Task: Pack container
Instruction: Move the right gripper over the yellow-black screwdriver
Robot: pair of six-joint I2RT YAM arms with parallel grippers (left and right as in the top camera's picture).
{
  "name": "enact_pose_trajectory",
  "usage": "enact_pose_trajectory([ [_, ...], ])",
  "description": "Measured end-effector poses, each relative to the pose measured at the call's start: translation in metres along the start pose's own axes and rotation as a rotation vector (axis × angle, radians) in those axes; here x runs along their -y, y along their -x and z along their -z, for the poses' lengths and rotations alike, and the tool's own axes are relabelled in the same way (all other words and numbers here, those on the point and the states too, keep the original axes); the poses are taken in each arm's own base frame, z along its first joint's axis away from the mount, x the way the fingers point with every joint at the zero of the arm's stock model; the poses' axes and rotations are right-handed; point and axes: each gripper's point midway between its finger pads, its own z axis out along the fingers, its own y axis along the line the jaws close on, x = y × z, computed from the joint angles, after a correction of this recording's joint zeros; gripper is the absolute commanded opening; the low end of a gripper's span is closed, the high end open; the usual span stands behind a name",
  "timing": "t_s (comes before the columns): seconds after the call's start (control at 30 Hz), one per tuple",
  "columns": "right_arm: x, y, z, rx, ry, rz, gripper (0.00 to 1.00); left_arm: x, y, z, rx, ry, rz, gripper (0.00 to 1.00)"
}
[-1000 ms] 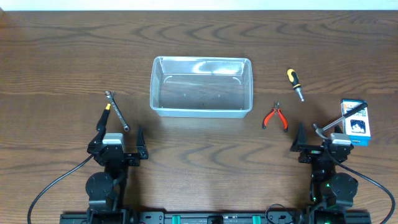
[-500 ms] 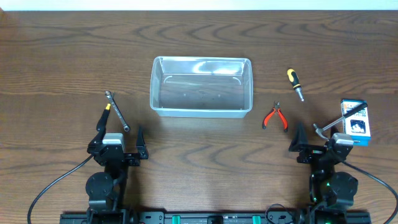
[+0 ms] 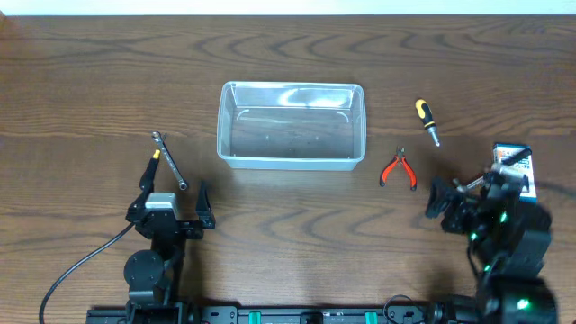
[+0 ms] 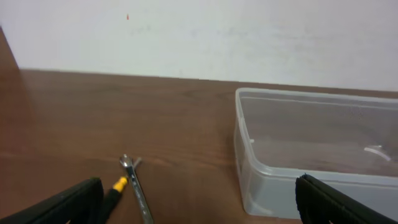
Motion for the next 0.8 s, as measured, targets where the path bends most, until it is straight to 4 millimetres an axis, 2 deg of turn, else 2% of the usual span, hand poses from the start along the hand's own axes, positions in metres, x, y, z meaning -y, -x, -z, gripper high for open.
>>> enact_pose_trajectory([
  [0.1,-0.001,0.005,0.008,-0.15,-0.041,-0.004,0.99,0.0,-0.001,0.0,-0.002,0.0,0.049,0.98],
  [0.17,-0.004,0.016,0.01,-0.207,-0.049,0.01,0.99,0.0,0.0,0.0,-0.001,0.0,0.073,0.98],
  [0.27,-0.017,0.029,0.007,-0.279,-0.004,0.028,0.99,0.0,0.0,0.0,-0.002,0.0,0.094,0.98],
  [0.4,-0.027,0.032,0.005,-0.359,0.044,0.054,0.99,0.0,-0.004,0.001,-0.025,0.004,0.105,0.98],
  [0.5,-0.026,0.026,0.004,-0.461,0.031,0.072,0.99,-0.001,-0.011,0.006,-0.093,0.013,0.115,0.98],
  [0.63,-0.017,0.026,-0.005,-0.583,-0.012,0.129,0.99,0.0,-0.008,0.018,-0.174,0.024,0.124,0.98],
  [0.8,-0.016,0.046,-0.026,-0.641,-0.001,0.242,0.99,0.002,0.007,0.029,-0.228,0.032,0.126,0.98],
])
